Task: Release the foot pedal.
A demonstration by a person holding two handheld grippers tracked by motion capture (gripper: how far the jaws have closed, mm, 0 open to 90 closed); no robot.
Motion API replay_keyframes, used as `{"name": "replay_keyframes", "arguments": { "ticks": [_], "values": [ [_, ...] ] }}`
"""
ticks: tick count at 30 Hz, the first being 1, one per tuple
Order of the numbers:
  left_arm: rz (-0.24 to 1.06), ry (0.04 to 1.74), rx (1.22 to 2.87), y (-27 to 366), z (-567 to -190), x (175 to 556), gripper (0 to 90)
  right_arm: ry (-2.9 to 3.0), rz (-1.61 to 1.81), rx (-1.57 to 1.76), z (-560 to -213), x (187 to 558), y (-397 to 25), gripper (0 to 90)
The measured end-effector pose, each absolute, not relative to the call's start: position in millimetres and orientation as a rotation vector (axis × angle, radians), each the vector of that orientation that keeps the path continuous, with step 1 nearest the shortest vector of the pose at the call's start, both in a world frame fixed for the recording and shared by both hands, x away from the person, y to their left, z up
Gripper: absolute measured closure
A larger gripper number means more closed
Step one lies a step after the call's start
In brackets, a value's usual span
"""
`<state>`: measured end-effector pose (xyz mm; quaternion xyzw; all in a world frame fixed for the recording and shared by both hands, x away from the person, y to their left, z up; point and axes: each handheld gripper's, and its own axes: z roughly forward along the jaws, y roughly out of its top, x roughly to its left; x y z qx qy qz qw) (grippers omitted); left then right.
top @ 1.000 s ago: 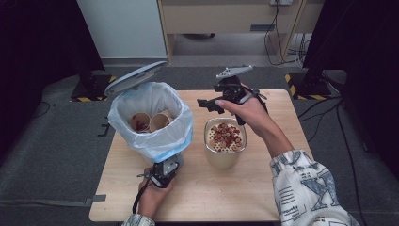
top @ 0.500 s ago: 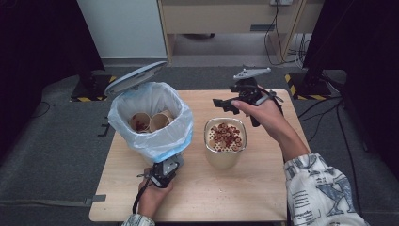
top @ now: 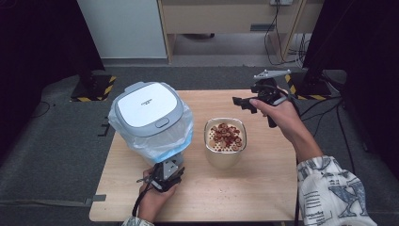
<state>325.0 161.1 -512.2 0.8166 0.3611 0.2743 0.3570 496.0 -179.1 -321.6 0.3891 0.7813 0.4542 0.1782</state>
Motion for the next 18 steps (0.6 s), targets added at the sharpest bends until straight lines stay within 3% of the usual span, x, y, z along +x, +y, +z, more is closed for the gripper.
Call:
{"name": "replay_keyframes", "arguments": {
  "ticks": [12,18],
  "values": [
    [0.647,0.929,2.104,161.1,-509.9,327.3,35.4,2.166,1.254,1.145,-326.8,497.8,-188.3,7.4],
    [0.618,0.888,2.099,157.2,-509.4,327.0,32.4,2.147,1.257,1.153,-327.3,497.1,-191.9,7.3]
  ]
}}
